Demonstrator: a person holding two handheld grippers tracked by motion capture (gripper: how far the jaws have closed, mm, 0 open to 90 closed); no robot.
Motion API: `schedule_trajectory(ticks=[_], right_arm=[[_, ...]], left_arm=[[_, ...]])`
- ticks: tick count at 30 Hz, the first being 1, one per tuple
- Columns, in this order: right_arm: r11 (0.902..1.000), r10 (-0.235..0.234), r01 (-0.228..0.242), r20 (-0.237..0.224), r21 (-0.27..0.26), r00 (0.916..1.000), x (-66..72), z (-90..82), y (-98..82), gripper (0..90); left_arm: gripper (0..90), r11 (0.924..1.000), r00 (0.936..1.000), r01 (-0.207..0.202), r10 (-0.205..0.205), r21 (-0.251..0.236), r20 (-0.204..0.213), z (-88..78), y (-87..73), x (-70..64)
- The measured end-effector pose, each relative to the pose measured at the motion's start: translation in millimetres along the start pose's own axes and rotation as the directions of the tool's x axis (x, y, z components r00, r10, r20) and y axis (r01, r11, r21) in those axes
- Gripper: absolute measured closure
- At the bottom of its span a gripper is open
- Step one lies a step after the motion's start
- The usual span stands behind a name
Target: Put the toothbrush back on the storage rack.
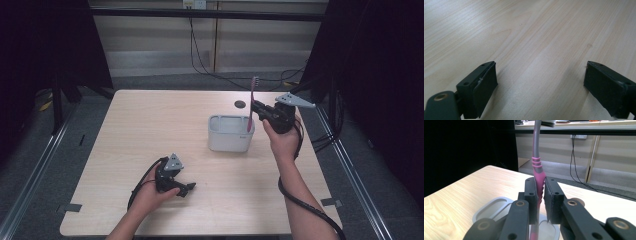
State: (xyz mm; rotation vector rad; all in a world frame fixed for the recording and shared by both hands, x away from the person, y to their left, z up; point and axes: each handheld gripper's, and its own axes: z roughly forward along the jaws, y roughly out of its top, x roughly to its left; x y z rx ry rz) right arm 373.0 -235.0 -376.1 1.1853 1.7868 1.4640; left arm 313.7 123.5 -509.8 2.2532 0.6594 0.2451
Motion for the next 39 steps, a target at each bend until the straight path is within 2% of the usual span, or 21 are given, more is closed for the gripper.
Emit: schedule_trajectory(ticks=[39], right_arm=[[0.9997,0.013,-0.013,0.004,0.022,0.9999,-3.8,1.5,-28.8,81.3]], left_arm=[[10.9,1.0,1.0,0.0,0.0,0.001,0.002,-0.1,0.0,0.1]])
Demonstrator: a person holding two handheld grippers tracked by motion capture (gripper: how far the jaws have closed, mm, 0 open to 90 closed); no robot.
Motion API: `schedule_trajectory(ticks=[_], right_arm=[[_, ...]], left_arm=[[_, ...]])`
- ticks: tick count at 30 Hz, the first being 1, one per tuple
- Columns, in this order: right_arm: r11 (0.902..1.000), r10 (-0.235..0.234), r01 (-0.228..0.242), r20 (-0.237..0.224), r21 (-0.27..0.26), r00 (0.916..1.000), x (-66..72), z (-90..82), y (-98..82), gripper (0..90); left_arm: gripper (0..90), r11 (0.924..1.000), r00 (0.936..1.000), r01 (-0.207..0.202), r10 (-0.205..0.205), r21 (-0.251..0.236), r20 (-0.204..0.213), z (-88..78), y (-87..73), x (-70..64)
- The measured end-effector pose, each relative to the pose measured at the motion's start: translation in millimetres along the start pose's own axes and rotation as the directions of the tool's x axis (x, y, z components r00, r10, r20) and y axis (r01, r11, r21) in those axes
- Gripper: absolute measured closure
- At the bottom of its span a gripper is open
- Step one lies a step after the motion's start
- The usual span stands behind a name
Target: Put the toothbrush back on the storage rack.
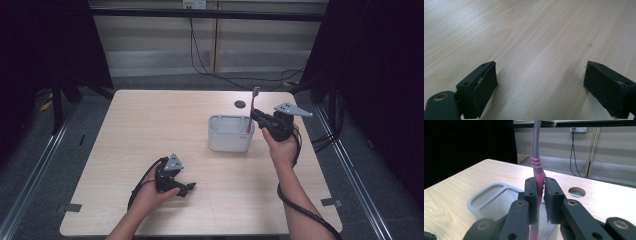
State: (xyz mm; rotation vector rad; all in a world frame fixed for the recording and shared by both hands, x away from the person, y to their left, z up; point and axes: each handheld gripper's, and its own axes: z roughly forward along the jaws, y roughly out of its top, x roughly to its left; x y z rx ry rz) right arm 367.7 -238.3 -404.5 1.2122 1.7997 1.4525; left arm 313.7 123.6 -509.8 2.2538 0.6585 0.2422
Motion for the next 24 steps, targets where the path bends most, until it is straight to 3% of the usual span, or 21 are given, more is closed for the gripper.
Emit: schedule_trajectory(ticks=[24], right_arm=[[0.9997,0.015,-0.015,-0.016,0.018,0.9998,1.7,0.4,-16.1,81.3]], left_arm=[[10.9,1.0,1.0,0.001,-0.001,-0.001,-0.002,0.1,-0.1,-0.2]])
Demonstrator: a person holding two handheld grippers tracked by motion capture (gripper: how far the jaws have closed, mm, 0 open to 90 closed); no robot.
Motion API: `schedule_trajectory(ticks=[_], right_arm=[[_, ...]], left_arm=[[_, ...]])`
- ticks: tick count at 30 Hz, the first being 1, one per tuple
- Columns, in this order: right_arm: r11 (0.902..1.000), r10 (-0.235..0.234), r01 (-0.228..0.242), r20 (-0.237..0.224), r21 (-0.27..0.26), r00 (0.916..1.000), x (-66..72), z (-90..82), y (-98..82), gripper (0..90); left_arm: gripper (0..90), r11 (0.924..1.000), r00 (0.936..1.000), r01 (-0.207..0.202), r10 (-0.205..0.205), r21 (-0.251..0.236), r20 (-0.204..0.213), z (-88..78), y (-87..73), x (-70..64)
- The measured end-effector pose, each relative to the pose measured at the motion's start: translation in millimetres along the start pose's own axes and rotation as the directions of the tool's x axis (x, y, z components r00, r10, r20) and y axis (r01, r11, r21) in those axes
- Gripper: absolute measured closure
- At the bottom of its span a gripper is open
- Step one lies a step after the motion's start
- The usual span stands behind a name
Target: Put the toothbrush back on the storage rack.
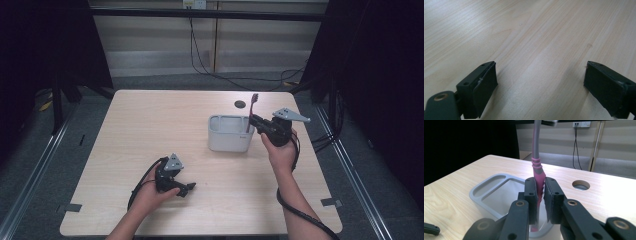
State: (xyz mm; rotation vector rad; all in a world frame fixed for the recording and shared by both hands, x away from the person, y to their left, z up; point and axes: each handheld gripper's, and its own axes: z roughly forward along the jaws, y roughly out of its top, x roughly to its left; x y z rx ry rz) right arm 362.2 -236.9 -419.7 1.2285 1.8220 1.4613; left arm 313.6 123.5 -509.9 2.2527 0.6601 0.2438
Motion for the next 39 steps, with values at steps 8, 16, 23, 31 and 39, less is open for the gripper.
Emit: schedule_trajectory(ticks=[8,16,23,31,39], right_arm=[[1.0,-0.001,0.001,-0.001,0.009,1.0,0.9,0.0,-3.9,81.3],[0.9997,-0.01,0.01,-0.002,0.024,0.9999,1.6,-0.3,-7.0,81.2],[0.999,-0.015,0.015,0.002,0.041,0.9999,1.6,0.5,-12.2,81.2],[0.9989,-0.019,0.02,-0.001,0.042,0.9998,2.6,-0.6,-13.0,81.2],[0.9985,-0.026,0.026,-0.008,0.048,0.9996,3.9,-1.5,-12.3,81.1]], left_arm=[[10.9,1.0,1.0,-0.001,0.001,0.0,-0.002,0.0,0.0,0.0],[10.9,1.0,1.0,0.0,0.0,0.0,-0.001,0.0,0.0,0.0],[10.9,1.0,1.0,0.0,0.0,0.001,-0.001,0.0,0.0,0.0],[10.9,1.0,1.0,-0.001,0.001,0.001,-0.001,0.0,0.0,0.0],[10.9,1.0,1.0,0.0,0.0,0.0,-0.001,0.0,0.0,0.0]])
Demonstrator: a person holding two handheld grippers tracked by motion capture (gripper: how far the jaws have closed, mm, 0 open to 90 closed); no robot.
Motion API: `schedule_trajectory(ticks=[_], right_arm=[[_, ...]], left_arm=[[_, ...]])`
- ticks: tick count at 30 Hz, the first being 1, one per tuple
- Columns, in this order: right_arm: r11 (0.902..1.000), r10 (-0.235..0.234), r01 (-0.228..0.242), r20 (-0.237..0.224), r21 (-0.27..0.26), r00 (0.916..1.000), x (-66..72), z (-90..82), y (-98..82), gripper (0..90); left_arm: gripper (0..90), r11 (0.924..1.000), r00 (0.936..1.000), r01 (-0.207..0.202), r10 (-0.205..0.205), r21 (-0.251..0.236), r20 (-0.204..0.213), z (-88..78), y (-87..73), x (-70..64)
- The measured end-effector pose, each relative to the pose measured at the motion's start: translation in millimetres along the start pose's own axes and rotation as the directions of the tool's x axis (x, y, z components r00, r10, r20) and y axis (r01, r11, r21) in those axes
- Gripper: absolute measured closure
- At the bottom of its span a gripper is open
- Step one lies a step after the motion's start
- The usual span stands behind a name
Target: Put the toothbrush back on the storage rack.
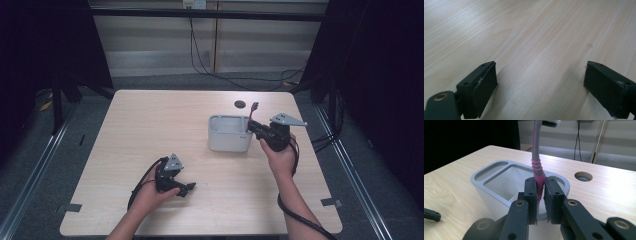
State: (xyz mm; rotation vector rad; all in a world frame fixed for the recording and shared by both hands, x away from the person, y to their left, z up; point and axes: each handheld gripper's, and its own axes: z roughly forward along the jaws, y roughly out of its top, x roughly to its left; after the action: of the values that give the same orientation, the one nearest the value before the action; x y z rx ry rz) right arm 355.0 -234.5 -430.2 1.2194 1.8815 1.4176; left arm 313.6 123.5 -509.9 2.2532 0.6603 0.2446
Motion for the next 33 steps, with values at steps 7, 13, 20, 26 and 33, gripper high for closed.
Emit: schedule_trajectory(ticks=[7,13,20,26,33], right_arm=[[0.9998,-0.014,0.014,0.004,-0.01,0.9999,1.3,-0.8,-1.5,75.6],[0.9997,-0.018,0.018,0.016,-0.019,0.9997,2.3,-2.8,-0.2,67.4],[0.9993,-0.022,0.023,0.02,-0.028,0.9996,3.5,-4.6,1.2,55.9],[0.9994,-0.026,0.027,0.023,-0.022,0.9994,4.9,-7.6,2.1,47.9],[0.9996,-0.022,0.023,0.034,-0.014,0.9992,4.8,-10.7,3.6,36.3]], left_arm=[[10.8,1.0,1.0,-0.001,0.001,0.0,-0.001,0.1,0.0,0.0],[10.8,1.0,1.0,0.0,0.0,0.001,-0.001,0.1,0.0,-0.1],[10.8,1.0,1.0,0.0,0.0,0.001,-0.001,0.0,0.1,-0.1],[10.8,1.0,1.0,-0.001,0.001,0.001,0.0,0.0,0.0,-0.1],[10.8,1.0,1.0,-0.001,0.001,0.001,0.0,0.0,0.0,-0.1]])
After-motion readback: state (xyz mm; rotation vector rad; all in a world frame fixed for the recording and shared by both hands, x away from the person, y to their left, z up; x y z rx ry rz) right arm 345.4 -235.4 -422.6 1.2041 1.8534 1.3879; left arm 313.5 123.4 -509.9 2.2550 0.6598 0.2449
